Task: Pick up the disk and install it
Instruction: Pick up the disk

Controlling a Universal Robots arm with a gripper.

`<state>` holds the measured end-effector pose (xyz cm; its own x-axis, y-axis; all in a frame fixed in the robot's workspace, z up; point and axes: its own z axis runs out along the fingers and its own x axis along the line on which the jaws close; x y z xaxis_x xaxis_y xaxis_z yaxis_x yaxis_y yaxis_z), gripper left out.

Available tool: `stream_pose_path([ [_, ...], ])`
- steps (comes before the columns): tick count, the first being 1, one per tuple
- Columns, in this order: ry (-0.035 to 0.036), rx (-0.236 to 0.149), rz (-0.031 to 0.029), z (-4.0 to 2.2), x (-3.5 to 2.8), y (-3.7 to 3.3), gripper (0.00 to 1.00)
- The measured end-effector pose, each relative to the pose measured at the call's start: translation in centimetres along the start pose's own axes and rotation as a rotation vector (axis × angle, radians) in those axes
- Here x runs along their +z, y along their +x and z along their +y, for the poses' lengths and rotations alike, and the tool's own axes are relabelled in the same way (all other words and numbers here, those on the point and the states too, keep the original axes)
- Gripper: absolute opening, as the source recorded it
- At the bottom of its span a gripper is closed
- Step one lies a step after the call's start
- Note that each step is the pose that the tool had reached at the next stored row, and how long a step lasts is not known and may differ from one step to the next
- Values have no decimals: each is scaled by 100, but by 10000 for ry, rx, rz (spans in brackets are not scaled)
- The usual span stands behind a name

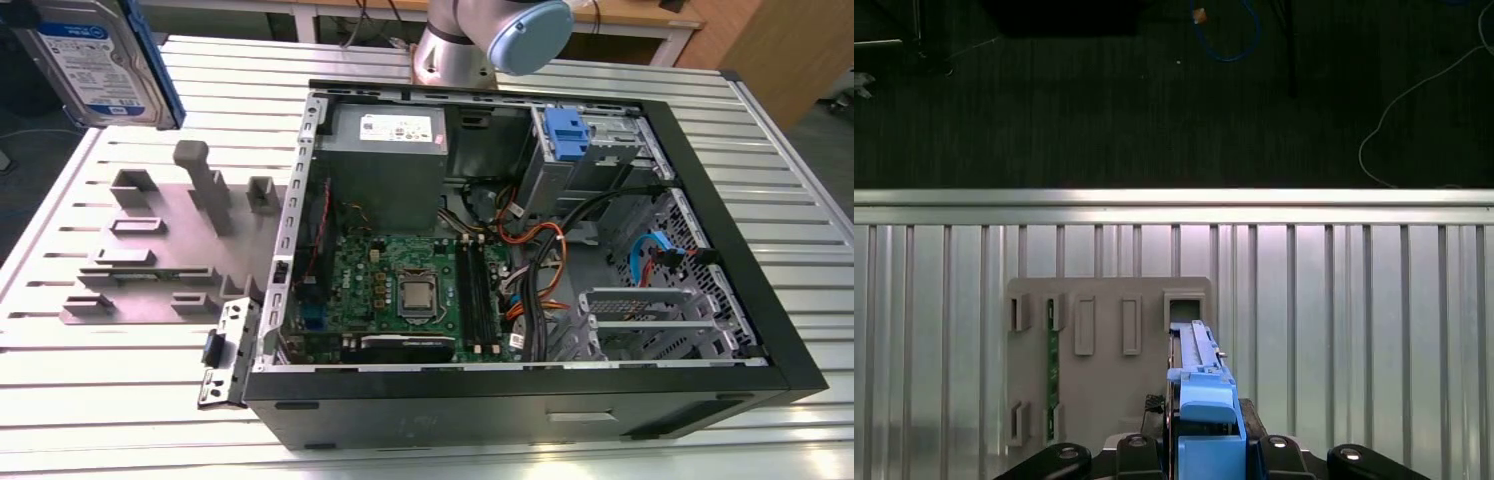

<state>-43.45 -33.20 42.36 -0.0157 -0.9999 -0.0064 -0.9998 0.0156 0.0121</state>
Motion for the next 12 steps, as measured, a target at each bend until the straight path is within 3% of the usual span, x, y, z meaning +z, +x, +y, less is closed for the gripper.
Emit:
stream_pose_path([
  [8,0,0,0,1,-111,-1,36],
  [12,1,0,-1,1,-121,-1,36],
])
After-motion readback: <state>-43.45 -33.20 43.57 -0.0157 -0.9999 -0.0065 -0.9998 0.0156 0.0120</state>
